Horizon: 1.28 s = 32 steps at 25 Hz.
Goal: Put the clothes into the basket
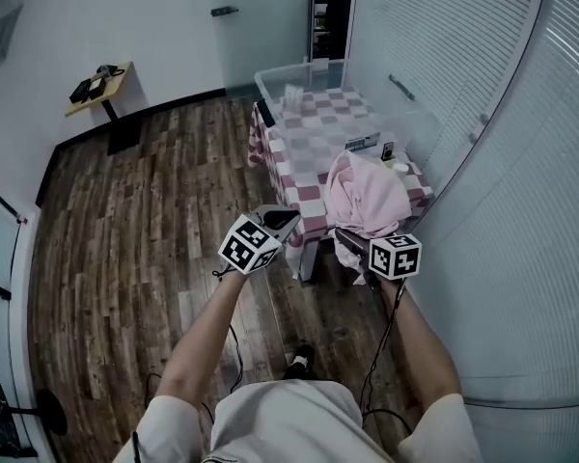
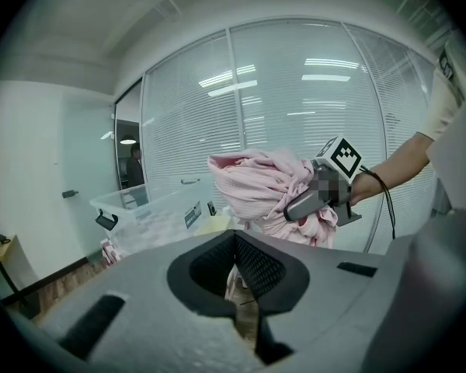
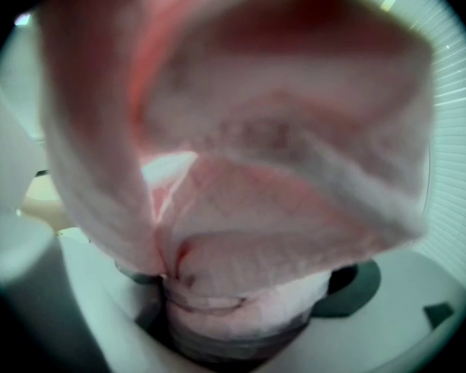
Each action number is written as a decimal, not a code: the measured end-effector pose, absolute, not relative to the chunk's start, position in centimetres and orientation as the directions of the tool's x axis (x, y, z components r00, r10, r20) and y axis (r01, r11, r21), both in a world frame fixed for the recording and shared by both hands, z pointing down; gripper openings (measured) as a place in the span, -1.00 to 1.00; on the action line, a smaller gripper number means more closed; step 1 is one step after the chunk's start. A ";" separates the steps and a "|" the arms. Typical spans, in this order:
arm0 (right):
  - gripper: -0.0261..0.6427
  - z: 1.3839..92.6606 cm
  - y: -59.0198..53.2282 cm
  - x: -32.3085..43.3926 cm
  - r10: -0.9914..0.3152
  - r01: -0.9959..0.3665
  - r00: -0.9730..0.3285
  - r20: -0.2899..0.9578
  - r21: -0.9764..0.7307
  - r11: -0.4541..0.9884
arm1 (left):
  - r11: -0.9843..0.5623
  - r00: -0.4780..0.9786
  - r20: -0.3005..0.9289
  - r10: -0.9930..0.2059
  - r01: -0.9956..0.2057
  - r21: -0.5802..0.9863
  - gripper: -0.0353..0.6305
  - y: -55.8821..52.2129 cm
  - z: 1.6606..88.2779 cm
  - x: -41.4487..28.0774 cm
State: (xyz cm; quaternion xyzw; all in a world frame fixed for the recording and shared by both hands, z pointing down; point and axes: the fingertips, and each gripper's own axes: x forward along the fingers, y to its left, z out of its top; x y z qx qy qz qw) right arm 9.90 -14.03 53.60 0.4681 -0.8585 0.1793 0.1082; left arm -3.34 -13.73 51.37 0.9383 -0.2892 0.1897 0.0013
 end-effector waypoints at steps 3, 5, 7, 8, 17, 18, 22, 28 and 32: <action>0.71 53.5 -16.3 10.3 -0.760 -0.838 -0.546 0.353 -0.211 0.503 | -0.828 0.753 0.363 -0.548 -0.550 -0.110 -0.87 -16.1 51.4 -3.1; 0.71 53.5 -17.5 10.5 -0.757 -0.838 -0.544 0.362 -0.201 0.507 | -0.825 0.751 0.361 -0.553 -0.556 -0.106 -0.87 -17.4 51.3 -2.9; 0.71 53.5 -18.6 10.6 -0.755 -0.839 -0.543 0.369 -0.197 0.507 | -0.825 0.752 0.361 -0.552 -0.556 -0.103 -0.87 -18.4 51.4 -2.6; 0.70 53.5 -19.0 10.6 -0.753 -0.838 -0.544 0.370 -0.199 0.507 | -0.826 0.753 0.362 -0.550 -0.555 -0.100 -0.87 -18.7 51.6 -2.3; 0.70 53.5 -23.4 10.8 -0.753 -0.841 -0.538 0.379 -0.181 0.510 | -0.849 0.780 0.358 -0.513 -0.522 -0.079 -0.87 -23.4 52.8 0.4; 0.70 53.3 -24.1 10.8 -0.755 -0.842 -0.537 0.378 -0.178 0.510 | -0.852 0.784 0.355 -0.509 -0.518 -0.078 -0.87 -24.1 52.8 0.7; 0.70 52.3 -27.2 10.8 -0.758 -0.842 -0.536 0.372 -0.173 0.511 | -0.861 0.797 0.339 -0.499 -0.501 -0.088 -0.87 -27.4 51.9 1.7; 0.70 48.9 -32.4 10.9 -0.774 -0.847 -0.528 0.350 -0.157 0.507 | -0.859 0.813 0.277 -0.512 -0.494 -0.137 -0.87 -33.4 47.4 2.3; 0.70 46.3 -36.4 11.3 -0.792 -0.859 -0.508 0.338 -0.136 0.493 | -0.861 0.820 0.262 -0.508 -0.477 -0.178 -0.87 -37.8 44.3 2.6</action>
